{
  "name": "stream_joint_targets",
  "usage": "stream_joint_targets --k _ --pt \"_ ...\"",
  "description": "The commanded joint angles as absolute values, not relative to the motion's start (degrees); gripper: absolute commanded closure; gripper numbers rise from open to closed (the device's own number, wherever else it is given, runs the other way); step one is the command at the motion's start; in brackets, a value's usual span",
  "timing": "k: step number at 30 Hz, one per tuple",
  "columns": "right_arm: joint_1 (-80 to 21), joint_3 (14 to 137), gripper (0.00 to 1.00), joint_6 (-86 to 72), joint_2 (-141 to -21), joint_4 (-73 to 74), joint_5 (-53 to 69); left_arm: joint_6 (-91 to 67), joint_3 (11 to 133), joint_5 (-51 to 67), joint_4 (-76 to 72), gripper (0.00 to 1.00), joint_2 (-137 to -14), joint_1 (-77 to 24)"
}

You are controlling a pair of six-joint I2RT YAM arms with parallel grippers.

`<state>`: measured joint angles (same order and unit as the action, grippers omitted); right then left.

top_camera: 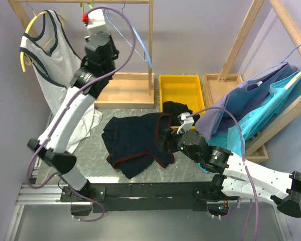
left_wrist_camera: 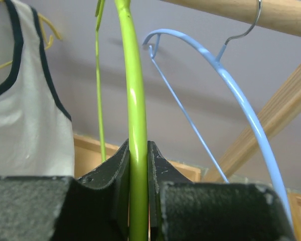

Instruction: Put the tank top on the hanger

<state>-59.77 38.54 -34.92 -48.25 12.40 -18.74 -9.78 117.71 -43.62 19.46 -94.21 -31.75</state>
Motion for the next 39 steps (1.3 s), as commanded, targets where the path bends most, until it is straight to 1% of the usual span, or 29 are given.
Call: stream_joint_targets --k 1,6,13,15,17,21,23,25,28,30,32,33,34,36,37,39 --pt "-60.1 39.6 0.09 -33.9 -48.8 9.8 -18.8 -14.7 113.7 -40.3 18.4 0.99 -84.0 -31.9" --pt "-60.1 40.1 0.08 -33.6 -49.0 9.8 -18.7 -19.2 104.6 -36.6 20.0 0.99 -77.4 -31.9" --pt "-60.1 40.7 0.07 -32.6 -49.8 9.1 -17.7 -26.8 91.3 -30.7 22.3 0.99 -63.7 -31.9" --pt "-60.0 41.1 0.07 -32.0 -49.2 8.9 -16.6 -28.6 86.2 -26.9 23.6 0.99 -60.1 -31.8" --pt "-60.1 41.6 0.06 -31.5 -48.2 8.6 -16.3 -31.2 80.3 -23.8 24.1 0.99 -53.9 -31.9" --pt "-60.0 43.7 0.04 -29.0 -44.9 8.3 -15.8 -34.2 71.5 -12.5 27.4 0.99 -44.1 -31.8" --pt "-59.9 45.6 0.04 -27.3 -44.2 7.9 -15.6 -35.3 67.3 -8.6 28.4 0.99 -39.0 -31.9" --pt "-59.9 46.6 0.03 -24.3 -43.6 7.6 -15.7 -35.6 65.4 -2.1 31.1 0.99 -35.3 -31.9" --pt "-60.0 48.6 0.03 -21.3 -43.9 9.0 -16.2 -35.1 63.7 4.2 35.9 0.99 -31.7 -31.9" --pt "-60.0 49.5 0.03 -22.1 -44.6 11.3 -17.9 -33.5 62.7 6.9 37.6 0.99 -29.4 -31.9" --pt "-59.9 48.6 0.10 -23.9 -44.8 13.7 -19.3 -32.0 62.1 11.9 40.7 0.99 -28.2 -31.9" --pt "-59.9 47.8 0.17 -25.6 -44.9 14.6 -19.9 -29.8 62.1 14.1 41.8 0.99 -27.4 -31.8" --pt "-60.1 46.9 0.21 -26.4 -44.9 15.3 -20.0 -28.9 62.1 15.8 42.9 0.99 -27.2 -31.8" --pt "-60.1 41.5 0.27 -28.8 -44.3 15.3 -20.3 -26.6 61.5 21.6 45.0 0.99 -26.4 -31.9" --pt "-60.0 39.7 0.34 -30.0 -44.2 15.3 -20.7 -26.0 61.1 22.9 45.6 0.99 -26.1 -31.9" --pt "-60.0 34.7 0.40 -33.5 -44.8 15.0 -19.4 -24.4 61.2 23.7 48.2 0.99 -25.8 -31.9"
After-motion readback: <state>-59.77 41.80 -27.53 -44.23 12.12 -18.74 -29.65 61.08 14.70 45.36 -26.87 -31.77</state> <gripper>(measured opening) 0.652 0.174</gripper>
